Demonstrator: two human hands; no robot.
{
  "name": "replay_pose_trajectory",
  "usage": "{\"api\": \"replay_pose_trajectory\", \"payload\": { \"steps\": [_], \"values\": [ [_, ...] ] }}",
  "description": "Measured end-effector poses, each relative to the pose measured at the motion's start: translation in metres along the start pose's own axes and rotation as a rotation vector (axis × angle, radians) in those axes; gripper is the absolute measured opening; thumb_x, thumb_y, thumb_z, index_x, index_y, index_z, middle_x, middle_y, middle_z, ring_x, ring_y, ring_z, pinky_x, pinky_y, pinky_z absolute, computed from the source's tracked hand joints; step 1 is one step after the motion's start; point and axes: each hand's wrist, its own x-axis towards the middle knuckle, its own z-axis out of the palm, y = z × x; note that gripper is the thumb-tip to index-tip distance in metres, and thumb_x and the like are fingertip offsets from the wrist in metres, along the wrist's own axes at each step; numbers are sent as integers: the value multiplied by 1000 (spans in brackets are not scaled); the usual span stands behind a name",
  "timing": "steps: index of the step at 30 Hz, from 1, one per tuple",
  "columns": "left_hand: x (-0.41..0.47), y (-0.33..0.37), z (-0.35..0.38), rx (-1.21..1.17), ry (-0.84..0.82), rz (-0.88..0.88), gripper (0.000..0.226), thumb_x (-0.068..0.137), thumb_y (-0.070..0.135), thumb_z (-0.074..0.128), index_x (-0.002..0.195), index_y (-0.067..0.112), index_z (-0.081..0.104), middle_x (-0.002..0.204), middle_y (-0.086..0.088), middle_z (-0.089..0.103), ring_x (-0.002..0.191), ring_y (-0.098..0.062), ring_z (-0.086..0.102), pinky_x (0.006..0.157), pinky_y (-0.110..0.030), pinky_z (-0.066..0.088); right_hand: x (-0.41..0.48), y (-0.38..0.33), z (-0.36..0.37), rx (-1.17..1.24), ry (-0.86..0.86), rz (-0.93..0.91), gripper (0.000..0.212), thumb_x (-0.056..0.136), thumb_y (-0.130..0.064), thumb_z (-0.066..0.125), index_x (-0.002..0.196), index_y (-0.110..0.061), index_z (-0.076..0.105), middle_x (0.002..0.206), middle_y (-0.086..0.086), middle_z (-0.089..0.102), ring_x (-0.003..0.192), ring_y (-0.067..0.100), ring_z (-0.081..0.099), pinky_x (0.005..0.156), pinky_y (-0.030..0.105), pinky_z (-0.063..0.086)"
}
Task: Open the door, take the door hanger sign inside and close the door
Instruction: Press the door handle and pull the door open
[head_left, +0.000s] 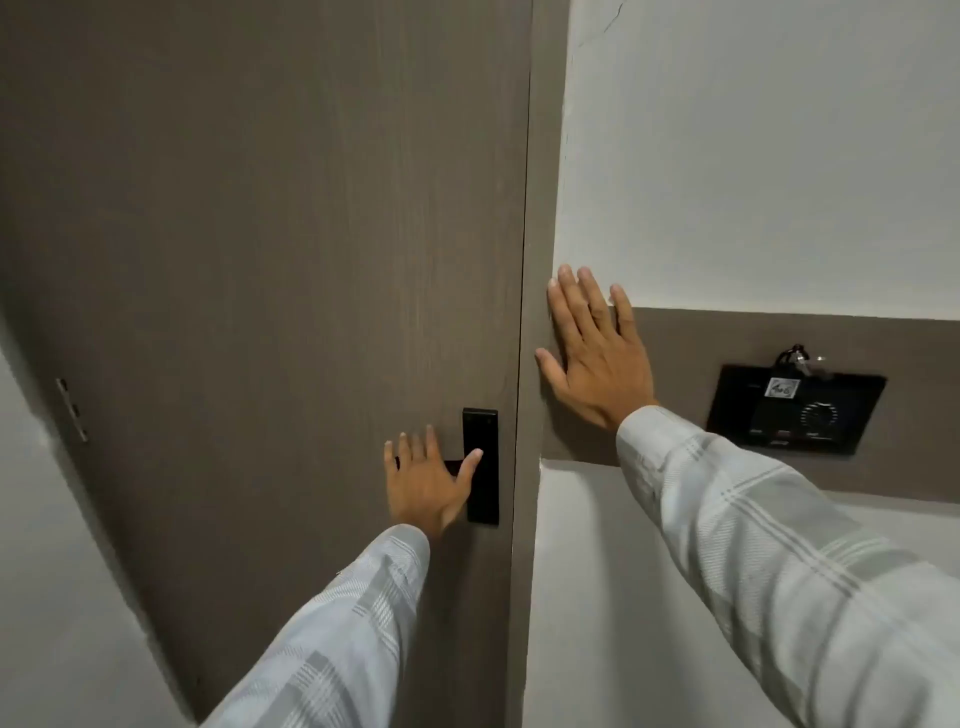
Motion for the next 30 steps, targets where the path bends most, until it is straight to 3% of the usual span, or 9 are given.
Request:
{"api": "replay_pose_trajectory", "payload": {
  "steps": [4,6,7,9,16,21,23,26,30],
  "values": [
    [8,2,8,73,-49,-13,102,86,80,9,131,1,56,143,-23,52,141,-33,37,124,-46,10,4,0,4,-43,15,1,77,96,-48,38,156,-11,8,166,8,6,153,24,2,123,50,8],
    [10,6,11,35,-71,-23,103,84,81,8,99,2,71,109,-21,71,116,-33,61,120,-49,24,4,-1,8,-36,15,2,76,96,-47,38,156,-11,9,166,8,8,153,24,3,123,50,9],
    [11,6,11,-30,-93,-48,102,83,82,8,83,3,72,92,-18,73,101,-31,66,115,-51,33,3,0,9,-38,21,-2,76,96,-47,38,156,-11,9,166,8,8,153,25,4,123,50,9],
    [10,5,15,-114,-104,-98,101,81,83,10,71,2,68,83,-18,72,93,-33,66,105,-52,44,3,2,11,-47,41,-7,76,96,-47,38,156,-11,9,166,8,9,153,24,5,123,50,9],
    [5,8,22,-282,-169,-182,97,86,79,13,84,0,70,98,-22,72,96,-36,65,90,-46,50,4,2,9,-54,36,-4,76,96,-48,36,156,-11,9,165,10,10,152,26,6,123,51,9],
    [1,7,26,-369,-202,-209,94,86,79,11,104,10,71,111,-19,70,109,-39,62,95,-47,45,3,2,4,-52,-5,-10,77,96,-49,37,156,-11,9,165,10,9,153,26,5,123,52,11],
    [3,4,24,-385,-213,-183,93,85,80,12,95,8,70,104,-18,69,106,-37,62,94,-46,43,4,1,2,-48,-15,-13,77,95,-48,38,156,-10,9,165,10,9,152,26,6,123,52,10],
    [-2,-2,21,-395,-222,-159,82,84,83,15,69,15,60,83,-9,58,79,-26,54,82,-41,40,3,1,-1,-35,-34,-14,78,94,-47,39,156,-10,9,165,11,10,152,27,6,123,51,8],
    [-8,-11,13,-309,-189,-118,91,80,87,19,73,9,65,69,-3,61,64,-20,54,68,-32,39,2,1,-3,-13,-47,-24,78,94,-45,41,156,-9,9,165,11,9,152,26,6,123,51,9]
  ]
}}
